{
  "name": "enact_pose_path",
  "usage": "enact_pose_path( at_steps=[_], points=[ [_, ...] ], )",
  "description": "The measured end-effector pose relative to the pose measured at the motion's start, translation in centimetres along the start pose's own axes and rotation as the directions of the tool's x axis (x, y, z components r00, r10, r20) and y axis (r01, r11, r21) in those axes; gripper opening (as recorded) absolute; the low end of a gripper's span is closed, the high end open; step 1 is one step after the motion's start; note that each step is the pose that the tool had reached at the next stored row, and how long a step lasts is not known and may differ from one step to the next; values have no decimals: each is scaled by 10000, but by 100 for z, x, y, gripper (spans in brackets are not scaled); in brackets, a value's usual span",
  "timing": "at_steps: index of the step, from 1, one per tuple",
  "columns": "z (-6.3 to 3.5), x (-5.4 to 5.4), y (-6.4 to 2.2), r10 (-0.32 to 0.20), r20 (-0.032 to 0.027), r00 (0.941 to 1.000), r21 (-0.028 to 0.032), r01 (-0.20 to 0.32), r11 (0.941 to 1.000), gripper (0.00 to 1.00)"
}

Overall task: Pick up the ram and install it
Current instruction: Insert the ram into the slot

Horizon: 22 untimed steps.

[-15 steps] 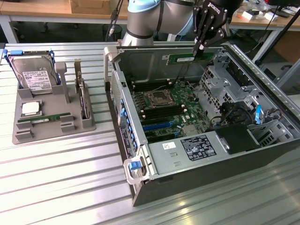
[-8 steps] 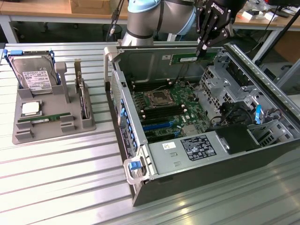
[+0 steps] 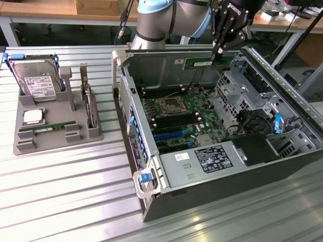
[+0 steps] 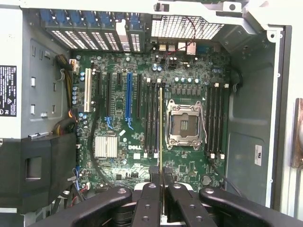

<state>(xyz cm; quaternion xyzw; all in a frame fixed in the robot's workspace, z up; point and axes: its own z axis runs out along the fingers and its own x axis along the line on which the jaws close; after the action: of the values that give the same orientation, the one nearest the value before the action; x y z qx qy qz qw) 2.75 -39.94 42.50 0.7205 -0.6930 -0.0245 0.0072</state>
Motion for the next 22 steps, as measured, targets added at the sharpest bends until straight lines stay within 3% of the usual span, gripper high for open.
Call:
enact_pose_path(
  at_steps=[22],
  points=[
    [116,3,-5,0,-1,10000,-1,0,10000,12]
  ],
)
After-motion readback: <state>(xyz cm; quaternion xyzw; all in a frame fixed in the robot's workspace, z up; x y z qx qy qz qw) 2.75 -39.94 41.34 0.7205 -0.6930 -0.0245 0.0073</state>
